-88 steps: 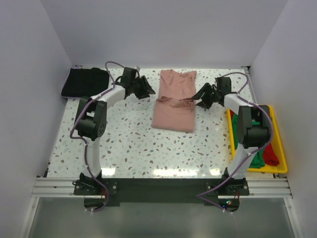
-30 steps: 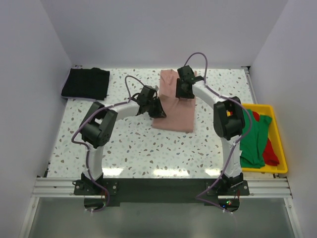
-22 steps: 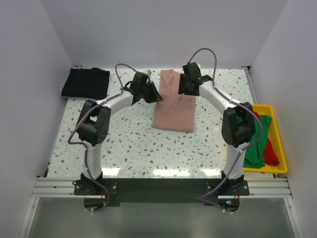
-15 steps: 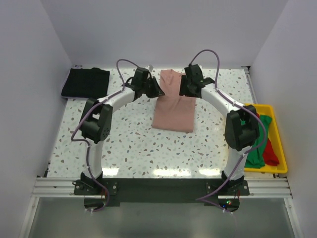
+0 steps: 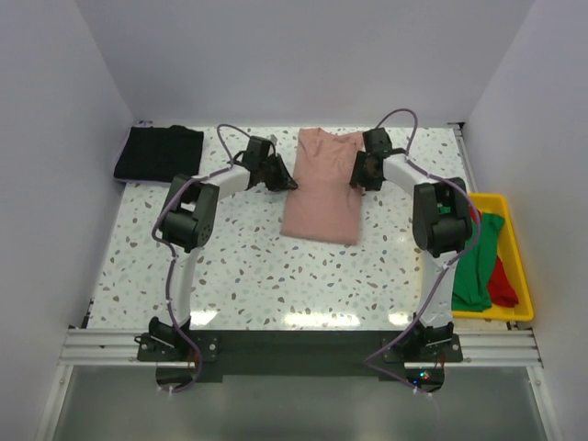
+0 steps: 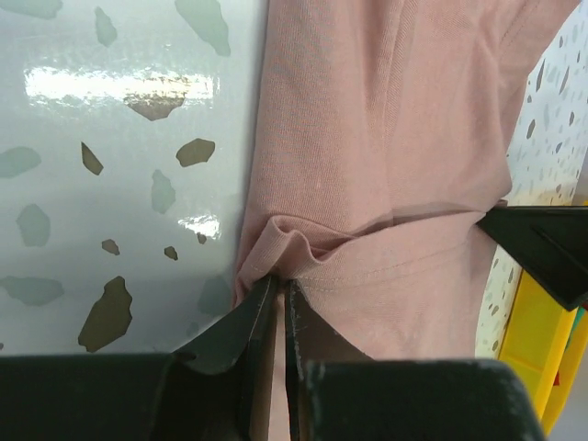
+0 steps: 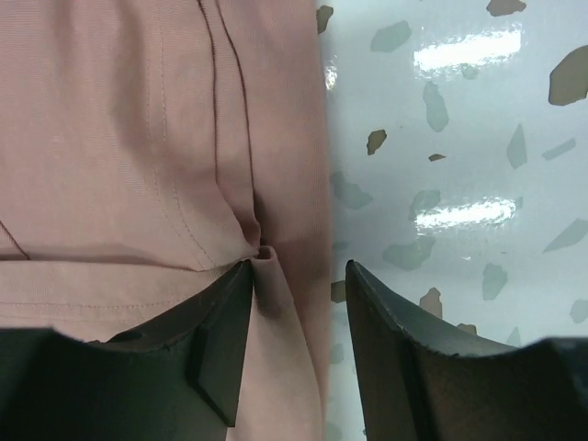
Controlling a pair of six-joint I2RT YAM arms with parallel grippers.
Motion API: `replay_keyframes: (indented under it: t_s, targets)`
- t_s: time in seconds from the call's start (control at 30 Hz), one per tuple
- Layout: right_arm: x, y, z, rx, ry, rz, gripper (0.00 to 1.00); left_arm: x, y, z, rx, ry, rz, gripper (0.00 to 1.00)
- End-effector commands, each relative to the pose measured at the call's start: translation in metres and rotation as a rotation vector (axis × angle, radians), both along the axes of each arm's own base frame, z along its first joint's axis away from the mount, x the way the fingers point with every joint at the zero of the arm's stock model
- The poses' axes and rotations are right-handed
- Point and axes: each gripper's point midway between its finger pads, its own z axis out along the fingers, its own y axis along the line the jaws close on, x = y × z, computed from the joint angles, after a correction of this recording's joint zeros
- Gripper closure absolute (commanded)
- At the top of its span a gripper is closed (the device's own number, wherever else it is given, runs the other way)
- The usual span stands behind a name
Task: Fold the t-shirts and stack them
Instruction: Fold the tshirt
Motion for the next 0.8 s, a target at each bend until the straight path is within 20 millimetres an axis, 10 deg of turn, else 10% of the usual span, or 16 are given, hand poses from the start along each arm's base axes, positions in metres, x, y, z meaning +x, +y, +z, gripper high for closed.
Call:
replay_keyframes:
  t_s: [0.0, 0.23, 0.77]
  targets:
    - [0.000, 0.002, -0.009, 0.017, 0.024, 0.006, 0.52, 0.004, 0.003, -0.006, 0.005, -0.014, 0.007, 0.87]
    - [0.001, -0.012, 0.002, 0.024, 0.011, -0.038, 0.56, 0.007, 0.002, 0.014, -0.016, -0.049, -0.002, 0.86]
    - [-0.006, -0.002, 0.108, 0.102, -0.196, -0.035, 0.55, 0.017, 0.004, 0.118, -0.061, -0.275, -0.045, 0.62]
